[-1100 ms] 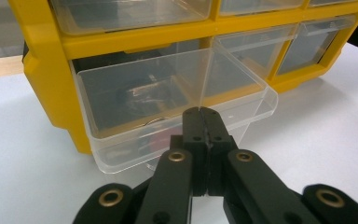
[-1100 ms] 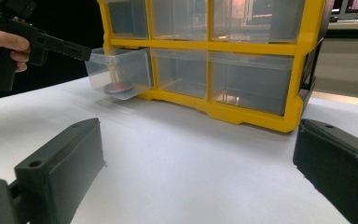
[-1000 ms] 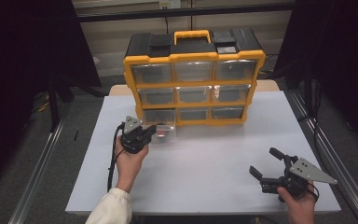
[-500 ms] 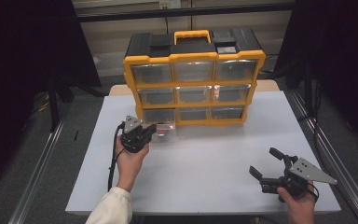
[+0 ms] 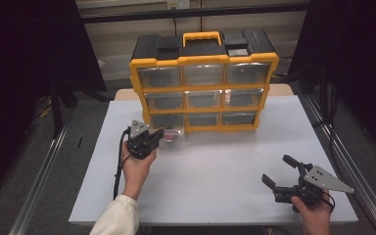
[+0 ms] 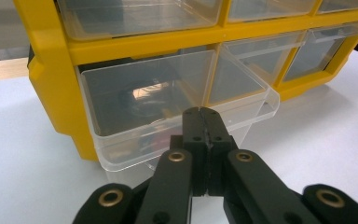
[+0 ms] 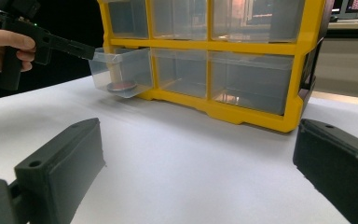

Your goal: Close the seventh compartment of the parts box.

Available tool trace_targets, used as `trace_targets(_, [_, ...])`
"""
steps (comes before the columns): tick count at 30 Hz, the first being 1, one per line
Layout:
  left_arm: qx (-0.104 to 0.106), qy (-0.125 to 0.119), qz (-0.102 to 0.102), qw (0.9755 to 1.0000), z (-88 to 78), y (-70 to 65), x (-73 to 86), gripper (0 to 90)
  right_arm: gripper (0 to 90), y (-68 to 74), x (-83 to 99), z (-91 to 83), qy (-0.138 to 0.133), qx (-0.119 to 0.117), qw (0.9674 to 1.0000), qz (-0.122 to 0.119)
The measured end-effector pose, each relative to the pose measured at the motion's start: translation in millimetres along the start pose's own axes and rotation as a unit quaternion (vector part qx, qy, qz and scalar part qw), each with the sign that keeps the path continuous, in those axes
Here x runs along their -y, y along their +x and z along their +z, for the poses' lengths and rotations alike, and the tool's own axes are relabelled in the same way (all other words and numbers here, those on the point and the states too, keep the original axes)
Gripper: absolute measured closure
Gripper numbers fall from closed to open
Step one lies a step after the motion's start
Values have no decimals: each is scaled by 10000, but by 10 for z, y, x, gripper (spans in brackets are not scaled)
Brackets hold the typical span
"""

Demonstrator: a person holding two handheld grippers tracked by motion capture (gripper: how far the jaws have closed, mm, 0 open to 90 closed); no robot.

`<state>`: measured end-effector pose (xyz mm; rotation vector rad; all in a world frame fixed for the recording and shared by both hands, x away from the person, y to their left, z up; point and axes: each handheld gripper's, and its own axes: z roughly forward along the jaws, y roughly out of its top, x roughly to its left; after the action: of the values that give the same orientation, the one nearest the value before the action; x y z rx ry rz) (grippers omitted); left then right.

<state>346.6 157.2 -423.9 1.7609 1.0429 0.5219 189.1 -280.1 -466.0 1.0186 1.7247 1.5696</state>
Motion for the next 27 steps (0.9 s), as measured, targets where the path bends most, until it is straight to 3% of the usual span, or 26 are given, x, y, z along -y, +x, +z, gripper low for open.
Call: trace_targets(27, [-120, 20, 98, 9999, 45, 29, -21, 900, 13, -16, 12, 13, 40, 31, 10000, 30])
